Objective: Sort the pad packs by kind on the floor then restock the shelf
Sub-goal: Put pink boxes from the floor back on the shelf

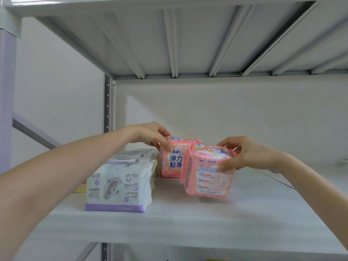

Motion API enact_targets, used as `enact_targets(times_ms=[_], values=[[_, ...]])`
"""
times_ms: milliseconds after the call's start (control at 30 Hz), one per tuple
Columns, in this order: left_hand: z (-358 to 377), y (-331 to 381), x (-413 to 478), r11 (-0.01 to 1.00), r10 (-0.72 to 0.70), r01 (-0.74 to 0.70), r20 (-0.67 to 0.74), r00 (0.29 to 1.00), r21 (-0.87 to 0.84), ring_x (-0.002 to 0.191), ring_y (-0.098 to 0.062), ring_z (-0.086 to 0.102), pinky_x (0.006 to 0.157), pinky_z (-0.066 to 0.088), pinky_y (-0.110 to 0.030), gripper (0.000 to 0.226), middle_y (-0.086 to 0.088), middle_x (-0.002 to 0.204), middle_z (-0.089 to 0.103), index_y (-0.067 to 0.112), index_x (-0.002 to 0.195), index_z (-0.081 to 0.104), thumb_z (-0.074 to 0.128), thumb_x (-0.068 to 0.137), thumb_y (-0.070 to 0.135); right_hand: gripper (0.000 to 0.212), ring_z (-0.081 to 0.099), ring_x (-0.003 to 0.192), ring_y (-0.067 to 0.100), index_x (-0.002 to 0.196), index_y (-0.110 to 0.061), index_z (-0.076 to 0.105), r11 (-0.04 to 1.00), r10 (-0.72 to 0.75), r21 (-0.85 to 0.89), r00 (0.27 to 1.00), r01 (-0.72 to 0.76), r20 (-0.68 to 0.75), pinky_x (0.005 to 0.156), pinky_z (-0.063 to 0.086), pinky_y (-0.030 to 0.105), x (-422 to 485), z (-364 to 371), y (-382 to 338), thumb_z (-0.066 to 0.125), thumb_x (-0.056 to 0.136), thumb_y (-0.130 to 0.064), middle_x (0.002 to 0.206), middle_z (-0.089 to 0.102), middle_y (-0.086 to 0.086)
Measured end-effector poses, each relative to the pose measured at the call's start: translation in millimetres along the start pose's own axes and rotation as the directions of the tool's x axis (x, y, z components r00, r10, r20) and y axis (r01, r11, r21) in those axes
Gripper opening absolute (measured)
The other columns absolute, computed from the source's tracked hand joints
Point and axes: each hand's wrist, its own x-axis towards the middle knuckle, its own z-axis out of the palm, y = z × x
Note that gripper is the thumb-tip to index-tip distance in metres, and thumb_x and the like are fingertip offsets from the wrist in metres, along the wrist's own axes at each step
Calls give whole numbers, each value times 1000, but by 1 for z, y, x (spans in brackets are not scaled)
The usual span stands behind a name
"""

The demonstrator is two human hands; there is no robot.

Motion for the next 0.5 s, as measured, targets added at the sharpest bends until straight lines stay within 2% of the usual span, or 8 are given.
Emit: enact_targets(times_ms=[100, 267, 300, 400, 500], values=[[-2, -13, 15, 1000, -14, 13, 26, 1000, 22, 99, -16, 69, 93, 53, -30, 48, 2, 115, 67, 22, 114, 61, 84, 72, 25, 55, 70, 88, 18, 109, -22, 65, 1000, 16, 3, 1000, -16, 17, 70, 59, 31, 20, 4, 5, 91, 61, -19, 108, 65, 8], [-1, -33, 33, 998, -34, 30, 69, 997, 51, 103, -9, 65, 71, 50, -13, 62, 9, 116, 63, 20, 126, 57, 84, 71, 30, 55, 71, 87, 17, 111, -23, 65, 999, 51, -16, 997, -50, 58, 74, 61, 35, 41, 13, 11, 90, 62, -21, 107, 65, 6], [-1, -36, 36, 997, -40, 35, 80, 996, 67, 106, -8, 63, 73, 50, -14, 65, 10, 117, 62, 21, 127, 56, 85, 70, 32, 55, 71, 87, 17, 111, -23, 65, 998, 58, -18, 996, -56, 65, 74, 61, 35, 43, 15, 11, 90, 62, -22, 106, 65, 5], [1, -43, 43, 986, -77, 53, 154, 985, 156, 114, -6, 55, 93, 43, -23, 72, 15, 120, 59, 26, 130, 56, 86, 67, 39, 55, 70, 89, 17, 113, -24, 64, 997, 81, -28, 992, -78, 95, 76, 61, 37, 47, 25, 14, 89, 63, -22, 107, 64, 3], [-3, -46, 45, 982, -116, 78, 226, 967, 171, 120, -6, 51, 110, 38, -32, 79, 16, 124, 59, 27, 132, 56, 87, 60, 39, 58, 69, 93, 18, 117, -21, 61, 995, 98, 3, 990, -98, 98, 79, 60, 39, 50, 34, 15, 87, 66, -21, 111, 63, 4]])
